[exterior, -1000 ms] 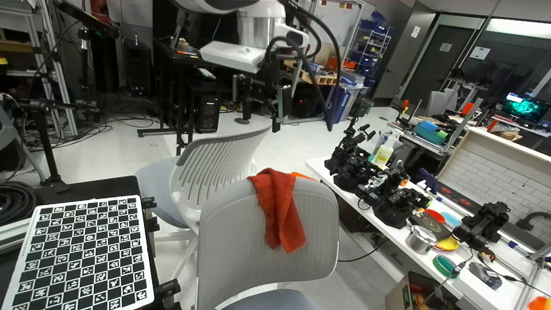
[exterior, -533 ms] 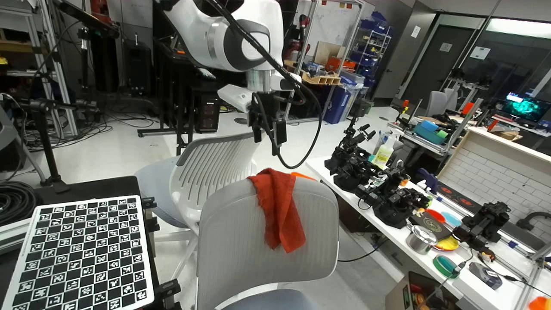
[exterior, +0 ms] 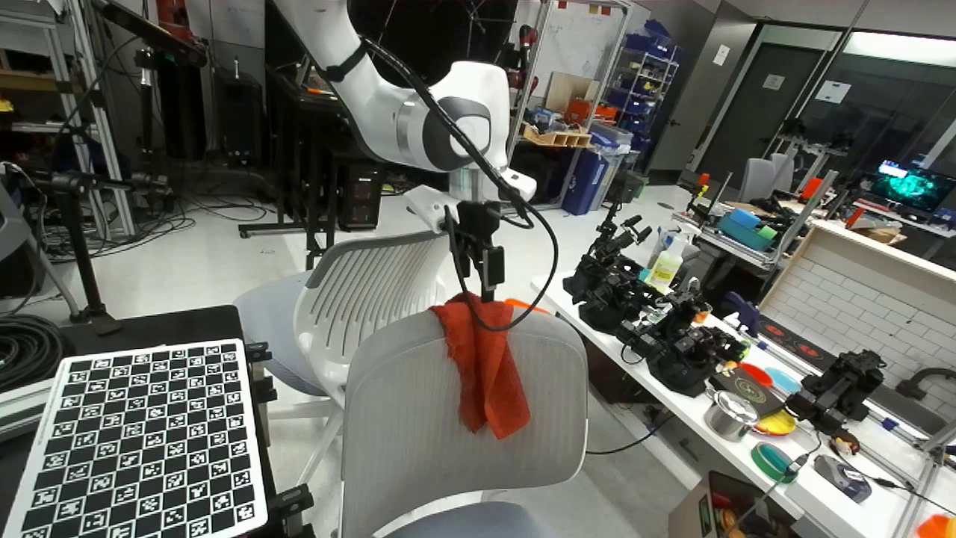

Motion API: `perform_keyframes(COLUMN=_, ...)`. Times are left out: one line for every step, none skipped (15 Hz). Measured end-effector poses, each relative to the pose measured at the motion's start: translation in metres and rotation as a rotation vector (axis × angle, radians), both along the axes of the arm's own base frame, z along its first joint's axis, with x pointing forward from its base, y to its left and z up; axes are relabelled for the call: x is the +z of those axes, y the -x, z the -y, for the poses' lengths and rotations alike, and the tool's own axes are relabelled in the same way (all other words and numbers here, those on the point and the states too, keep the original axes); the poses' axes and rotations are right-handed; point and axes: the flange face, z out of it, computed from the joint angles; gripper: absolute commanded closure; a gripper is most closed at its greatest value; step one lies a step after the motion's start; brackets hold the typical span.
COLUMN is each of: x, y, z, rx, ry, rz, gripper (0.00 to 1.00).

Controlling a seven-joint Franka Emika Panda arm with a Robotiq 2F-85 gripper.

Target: Remove the orange cloth from the right chair, put it on the left chair and put it back on the right chair

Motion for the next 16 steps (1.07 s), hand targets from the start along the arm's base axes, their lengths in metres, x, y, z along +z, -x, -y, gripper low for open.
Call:
perform_keyframes(x=-0.005, y=-0.006, z=0.006, rx=-0.014, ry=0.008, rz=-0.005, gripper=0.00)
perform_keyframes(x=-0.010, y=-0.011, z=0.011, rx=-0.023, ry=0.015, rz=-0.012, gripper=0.00)
perform_keyframes(x=-0.016, y=-0.014, z=0.014, rx=-0.031, ry=0.022, rz=-0.024, gripper=0.00)
perform_keyframes(x=-0.022, y=-0.016, z=0.015, rx=-0.035, ry=0.027, rz=-0.039, gripper=0.00)
perform_keyframes(x=-0.028, y=-0.017, z=0.015, rx=-0.038, ry=0.032, rz=-0.054, gripper=0.25)
perform_keyframes(x=-0.033, y=-0.018, z=0.014, rx=-0.039, ry=0.036, rz=-0.071, gripper=0.28)
perform_keyframes(x=-0.038, y=-0.018, z=0.013, rx=-0.040, ry=0.040, rz=-0.085, gripper=0.35)
perform_keyframes(x=-0.042, y=-0.017, z=0.011, rx=-0.039, ry=0.042, rz=-0.097, gripper=0.44)
perform_keyframes(x=-0.044, y=-0.017, z=0.009, rx=-0.039, ry=0.044, rz=-0.106, gripper=0.51)
perform_keyframes(x=-0.045, y=-0.017, z=0.006, rx=-0.039, ry=0.044, rz=-0.113, gripper=0.58)
perform_keyframes(x=-0.043, y=-0.017, z=0.004, rx=-0.039, ry=0.045, rz=-0.117, gripper=0.66)
perform_keyframes(x=-0.041, y=-0.018, z=0.004, rx=-0.040, ry=0.047, rz=-0.120, gripper=0.72)
perform_keyframes(x=-0.038, y=-0.019, z=0.004, rx=-0.042, ry=0.050, rz=-0.124, gripper=0.80)
perform_keyframes(x=-0.032, y=-0.020, z=0.005, rx=-0.044, ry=0.052, rz=-0.125, gripper=0.87)
perform_keyframes(x=-0.026, y=-0.020, z=0.003, rx=-0.043, ry=0.052, rz=-0.122, gripper=0.94)
perform_keyframes(x=-0.018, y=-0.020, z=0.000, rx=-0.039, ry=0.051, rz=-0.115, gripper=1.00)
